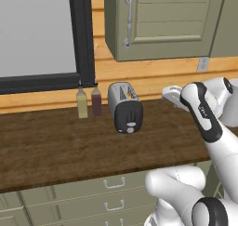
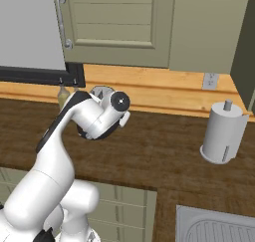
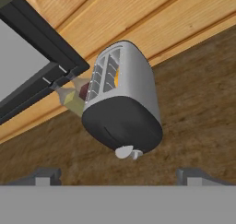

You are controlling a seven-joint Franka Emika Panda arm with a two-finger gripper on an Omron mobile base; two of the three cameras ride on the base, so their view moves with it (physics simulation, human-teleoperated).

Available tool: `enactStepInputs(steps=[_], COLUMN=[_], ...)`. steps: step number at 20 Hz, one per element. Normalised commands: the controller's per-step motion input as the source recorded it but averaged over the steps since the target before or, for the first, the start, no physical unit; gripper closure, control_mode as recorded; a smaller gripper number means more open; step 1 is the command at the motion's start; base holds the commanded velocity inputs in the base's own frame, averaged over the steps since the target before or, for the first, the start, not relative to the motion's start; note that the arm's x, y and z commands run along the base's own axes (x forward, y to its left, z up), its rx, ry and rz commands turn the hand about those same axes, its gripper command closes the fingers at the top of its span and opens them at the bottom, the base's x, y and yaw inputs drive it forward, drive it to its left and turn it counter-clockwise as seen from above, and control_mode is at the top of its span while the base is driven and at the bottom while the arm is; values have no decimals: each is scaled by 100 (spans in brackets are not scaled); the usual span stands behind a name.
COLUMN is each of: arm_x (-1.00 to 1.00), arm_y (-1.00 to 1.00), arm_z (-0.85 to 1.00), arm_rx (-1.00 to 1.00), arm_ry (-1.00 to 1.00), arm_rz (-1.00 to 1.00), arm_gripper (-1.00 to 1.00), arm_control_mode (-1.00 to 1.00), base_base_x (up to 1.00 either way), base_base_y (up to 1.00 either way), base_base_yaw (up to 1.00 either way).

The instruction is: Start the toaster. Once the lever pops up, take the bread to the plate on the dining counter.

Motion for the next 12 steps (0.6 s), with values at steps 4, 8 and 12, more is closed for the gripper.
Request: enactStepInputs(steps=[4,8,12], arm_x=[0,0,0], arm_y=[0,0,0], arm_z=[0,0,0], arm_rx=[0,0,0], arm_ry=[0,0,0], arm_rz=[0,0,0], arm_gripper=[-100,-100,-100], arm_control_mode=[-100,-100,-100], base_base_x=[0,0,0], base_base_y=[0,0,0], base_base_yaw=[0,0,0])
